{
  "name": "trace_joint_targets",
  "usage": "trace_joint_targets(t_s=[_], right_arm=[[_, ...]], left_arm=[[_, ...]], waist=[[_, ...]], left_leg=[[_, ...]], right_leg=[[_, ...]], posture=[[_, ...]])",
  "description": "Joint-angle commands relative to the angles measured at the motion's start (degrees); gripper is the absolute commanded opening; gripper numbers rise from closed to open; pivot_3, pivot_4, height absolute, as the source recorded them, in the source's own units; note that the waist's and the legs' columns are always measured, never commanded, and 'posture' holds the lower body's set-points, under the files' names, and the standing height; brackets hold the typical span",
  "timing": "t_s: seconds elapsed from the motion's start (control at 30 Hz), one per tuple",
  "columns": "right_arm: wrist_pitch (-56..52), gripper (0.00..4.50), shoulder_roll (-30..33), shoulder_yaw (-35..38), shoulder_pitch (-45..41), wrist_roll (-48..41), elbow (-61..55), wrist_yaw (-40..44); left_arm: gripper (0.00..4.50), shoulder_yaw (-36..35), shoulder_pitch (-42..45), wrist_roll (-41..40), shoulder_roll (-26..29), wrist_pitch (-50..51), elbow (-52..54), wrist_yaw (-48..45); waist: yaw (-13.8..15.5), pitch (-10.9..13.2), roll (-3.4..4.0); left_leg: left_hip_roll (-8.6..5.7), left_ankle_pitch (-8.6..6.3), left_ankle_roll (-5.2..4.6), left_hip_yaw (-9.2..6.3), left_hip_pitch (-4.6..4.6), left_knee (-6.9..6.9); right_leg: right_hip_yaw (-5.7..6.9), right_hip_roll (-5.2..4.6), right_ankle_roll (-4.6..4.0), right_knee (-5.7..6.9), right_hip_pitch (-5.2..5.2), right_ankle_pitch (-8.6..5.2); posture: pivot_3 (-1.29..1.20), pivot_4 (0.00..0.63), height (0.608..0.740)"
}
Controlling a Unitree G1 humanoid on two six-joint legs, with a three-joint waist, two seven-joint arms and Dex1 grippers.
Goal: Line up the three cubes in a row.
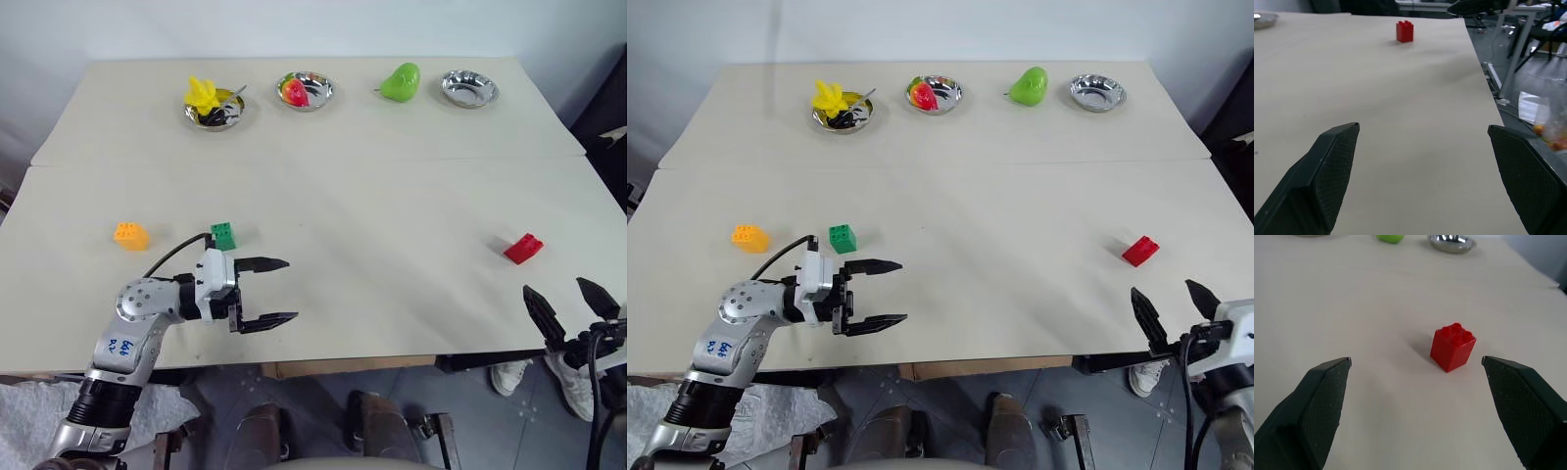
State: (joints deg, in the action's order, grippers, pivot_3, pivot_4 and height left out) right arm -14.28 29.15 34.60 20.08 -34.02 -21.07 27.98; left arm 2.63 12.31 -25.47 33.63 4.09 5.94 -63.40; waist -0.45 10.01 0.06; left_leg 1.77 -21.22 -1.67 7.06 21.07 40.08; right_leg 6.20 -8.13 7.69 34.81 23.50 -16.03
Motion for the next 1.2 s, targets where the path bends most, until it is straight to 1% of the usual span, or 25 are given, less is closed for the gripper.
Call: trace_joint_targets(t_s=[0.03,0.13,0.23,0.33,0.37,0.43,0.47,0.57,0.73,0.83,0.97,1.07,1.13,1.17,1.2], right_arm=[[-8.3,4.50,3.0,1.0,-7.8,-2.3,1.0,-7.3],[-17.1,4.50,2.2,1.4,-13.8,-4.3,0.7,-15.9],[-25.5,4.50,-0.1,-0.4,-19.6,-2.9,-0.7,-26.9],[-29.0,4.50,-3.9,-1.8,-23.3,-1.5,-2.7,-34.2],[-29.2,4.50,-4.8,-3.4,-24.1,1.0,-3.0,-36.5],[-29.3,4.50,-5.8,-5.6,-24.9,4.6,-3.2,-39.0],[-28.8,4.50,-7.3,-6.8,-25.8,6.3,-2.1,-40.8],[-26.8,4.50,-10.8,-9.6,-28.5,8.4,1.1,-41.4],[-22.3,4.50,-12.7,-11.1,-33.5,13.9,8.4,-43.1],[-20.5,3.86,-13.1,-12.1,-35.8,17.3,11.0,-44.8],[-18.4,2.51,-14.4,-13.4,-36.5,19.1,10.4,-44.2],[-19.1,1.63,-15.0,-13.7,-36.6,19.4,10.6,-43.4],[-20.1,1.49,-14.7,-13.9,-37.1,17.2,10.3,-39.8],[-20.9,1.49,-14.0,-14.3,-37.6,14.8,10.0,-36.0],[-22.0,1.49,-11.8,-15.7,-37.9,11.5,9.7,-28.7]], left_arm=[[4.47,-0.8,0.3,0.6,0.0,-0.7,0.6,0.4],[4.47,-1.3,-0.8,1.1,0.2,-1.1,1.2,1.2],[4.47,-1.3,-3.0,1.6,0.6,-1.5,2.3,1.5],[4.47,-1.4,-3.8,1.6,0.3,-1.4,3.0,2.1],[4.47,-1.3,-4.2,1.5,0.2,-1.2,3.5,2.5],[4.47,-1.2,-4.6,1.4,0.0,-0.9,4.2,3.0],[4.47,-1.2,-4.9,1.4,0.0,-0.8,4.7,3.3],[4.47,-1.2,-5.4,1.4,0.0,-0.4,5.5,3.9],[4.47,-1.6,-5.7,1.5,0.4,-0.2,6.3,4.7],[4.50,-2.1,-6.3,1.3,0.6,-0.1,7.3,5.2],[4.50,-3.1,-7.4,0.8,1.1,-0.3,8.0,5.1],[4.50,-3.4,-7.6,0.8,1.2,-0.4,8.1,5.2],[4.50,-3.9,-7.9,0.8,1.3,-0.4,8.4,5.4],[4.50,-4.3,-8.1,0.8,1.4,-0.3,8.6,5.7],[4.50,-4.7,-8.3,0.7,1.4,-0.2,8.5,6.0]], waist=[[0.1,0.0,0.00],[0.3,0.0,0.02],[0.5,0.0,0.06],[0.5,0.0,0.07],[0.4,0.0,0.07],[0.4,-0.1,0.10],[0.3,-0.1,0.10],[0.1,-0.1,0.12],[-0.1,-0.1,0.13],[-0.1,-0.1,0.14],[-0.4,-0.1,0.14],[-0.7,-0.1,0.14],[-1.1,-0.1,0.14],[-1.2,-0.1,0.14],[-1.3,-0.1,0.15]], left_leg=[[0.04,0.01,-0.01,0.00,0.00,0.04],[0.12,0.02,0.00,-0.04,0.02,0.02],[0.09,0.03,0.01,-0.10,0.10,-0.02],[0.02,0.03,-0.02,-0.12,0.17,-0.03],[0.01,0.04,-0.03,-0.12,0.17,-0.02],[0.00,0.04,-0.04,-0.11,0.17,-0.02],[0.00,0.04,-0.04,-0.11,0.17,-0.03],[-0.01,0.04,-0.04,-0.07,0.16,-0.04],[-0.06,0.05,-0.03,-0.02,0.16,-0.04],[-0.04,0.05,-0.03,-0.04,0.16,-0.04],[-0.03,0.05,-0.02,-0.04,0.16,-0.08],[-0.02,0.05,-0.01,-0.04,0.16,-0.07],[-0.01,0.05,-0.01,-0.04,0.16,-0.07],[0.00,0.05,-0.01,-0.04,0.15,-0.08],[0.00,0.05,-0.01,-0.04,0.16,-0.08]], right_leg=[[-0.03,-0.04,0.00,0.05,0.02,0.00],[-0.04,-0.07,-0.02,0.15,0.08,-0.01],[0.00,-0.11,-0.06,0.19,0.15,-0.03],[0.04,-0.18,-0.05,0.17,0.16,-0.03],[0.04,-0.18,-0.05,0.17,0.16,-0.03],[0.04,-0.18,-0.04,0.18,0.16,-0.02],[0.04,-0.18,-0.04,0.17,0.16,-0.02],[0.03,-0.16,-0.04,0.17,0.16,-0.02],[0.02,-0.07,-0.04,0.16,0.17,-0.02],[0.01,-0.08,-0.04,0.16,0.17,-0.02],[0.03,-0.06,-0.04,0.15,0.18,-0.02],[0.02,-0.05,-0.04,0.14,0.17,-0.02],[0.02,-0.05,-0.04,0.15,0.17,-0.02],[0.02,-0.05,-0.04,0.15,0.17,-0.02],[0.02,-0.03,-0.04,0.14,0.17,-0.02]], posture=[[0.00,0.150,0.740],[0.00,0.150,0.740],[0.00,0.150,0.740],[0.00,0.150,0.740],[0.00,0.150,0.740],[0.00,0.150,0.740],[0.00,0.150,0.740],[0.00,0.150,0.740],[0.00,0.150,0.740],[0.00,0.150,0.740],[0.00,0.150,0.740],[0.00,0.150,0.740],[0.00,0.150,0.740],[0.00,0.150,0.740],[0.00,0.150,0.740]])
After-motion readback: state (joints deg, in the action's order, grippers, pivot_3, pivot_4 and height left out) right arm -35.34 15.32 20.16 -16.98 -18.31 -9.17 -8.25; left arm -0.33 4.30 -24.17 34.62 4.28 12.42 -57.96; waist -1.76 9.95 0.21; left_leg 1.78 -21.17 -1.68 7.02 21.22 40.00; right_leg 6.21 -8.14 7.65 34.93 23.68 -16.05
